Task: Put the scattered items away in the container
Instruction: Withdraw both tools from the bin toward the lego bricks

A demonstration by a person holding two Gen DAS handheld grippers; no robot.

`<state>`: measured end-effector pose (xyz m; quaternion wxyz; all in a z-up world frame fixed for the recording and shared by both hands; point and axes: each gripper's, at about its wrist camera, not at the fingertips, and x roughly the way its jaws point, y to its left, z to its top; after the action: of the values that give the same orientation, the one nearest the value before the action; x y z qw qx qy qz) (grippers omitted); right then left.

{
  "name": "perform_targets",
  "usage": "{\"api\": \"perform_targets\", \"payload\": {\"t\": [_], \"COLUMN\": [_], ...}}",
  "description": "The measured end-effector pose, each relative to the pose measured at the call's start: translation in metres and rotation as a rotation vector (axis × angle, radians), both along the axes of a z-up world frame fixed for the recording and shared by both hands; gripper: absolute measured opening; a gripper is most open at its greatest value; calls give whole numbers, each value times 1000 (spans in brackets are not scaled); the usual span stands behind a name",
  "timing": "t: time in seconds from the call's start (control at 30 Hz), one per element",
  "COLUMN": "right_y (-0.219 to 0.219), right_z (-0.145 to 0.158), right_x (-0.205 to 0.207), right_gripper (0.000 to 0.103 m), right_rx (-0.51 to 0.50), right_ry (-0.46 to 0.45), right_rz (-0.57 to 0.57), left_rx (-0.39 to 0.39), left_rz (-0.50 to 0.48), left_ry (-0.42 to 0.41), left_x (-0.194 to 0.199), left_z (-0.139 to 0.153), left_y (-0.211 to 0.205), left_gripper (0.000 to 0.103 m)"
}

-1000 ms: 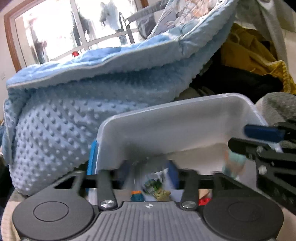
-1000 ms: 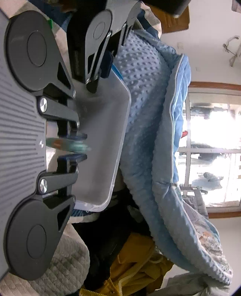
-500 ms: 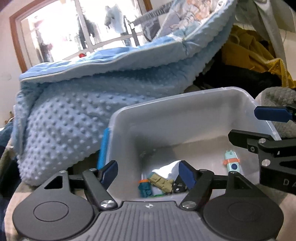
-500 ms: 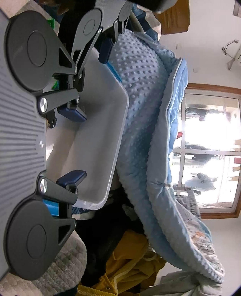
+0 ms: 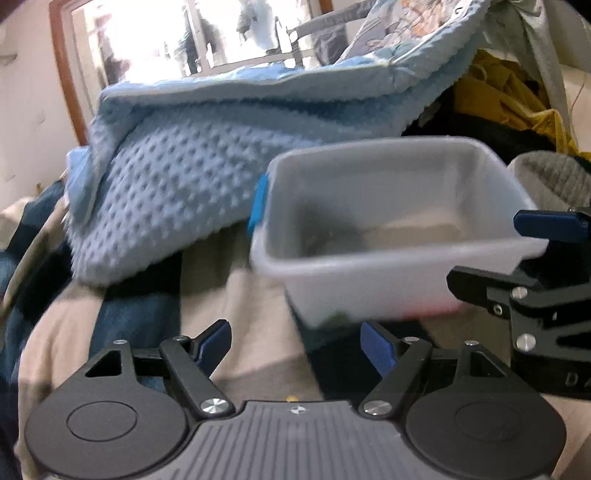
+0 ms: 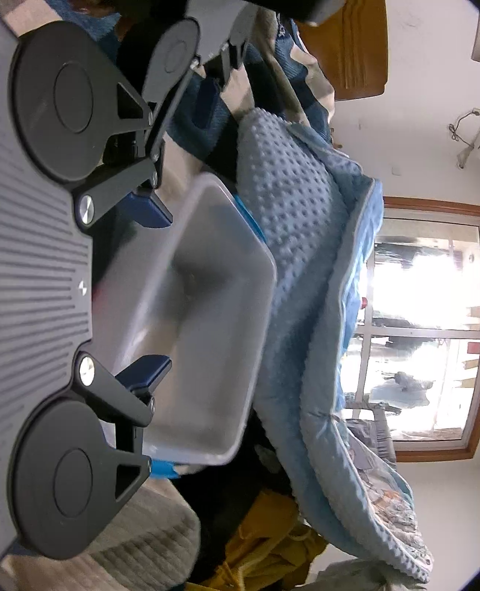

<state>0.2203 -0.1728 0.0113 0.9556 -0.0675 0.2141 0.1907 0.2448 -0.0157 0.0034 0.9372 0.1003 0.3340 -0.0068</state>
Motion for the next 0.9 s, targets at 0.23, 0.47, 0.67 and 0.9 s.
{"api": "perform_targets", "payload": {"t": [0.23,0.47,0.67,0.9], "right_y": [29,59,87,119], "right_z": [-23,-55,-78,-105], "right_x": [-17,-23,-9,28], "right_gripper": [87,87,85,73], "right_rx": [-16,-39,-65,-64], "right_ry": [60,112,144,218], "right_rz": [72,178,248,324], "left_rx": [-22,-39,-57,-33], "left_rz": [96,183,183,129], "left_ry": [62,147,152,164], "left_x": [-29,-52,-50,-29], "left_z": [-22,-65,-78,-84], "left_y": [51,108,124,117], "left_gripper": [80,80,80,77]}}
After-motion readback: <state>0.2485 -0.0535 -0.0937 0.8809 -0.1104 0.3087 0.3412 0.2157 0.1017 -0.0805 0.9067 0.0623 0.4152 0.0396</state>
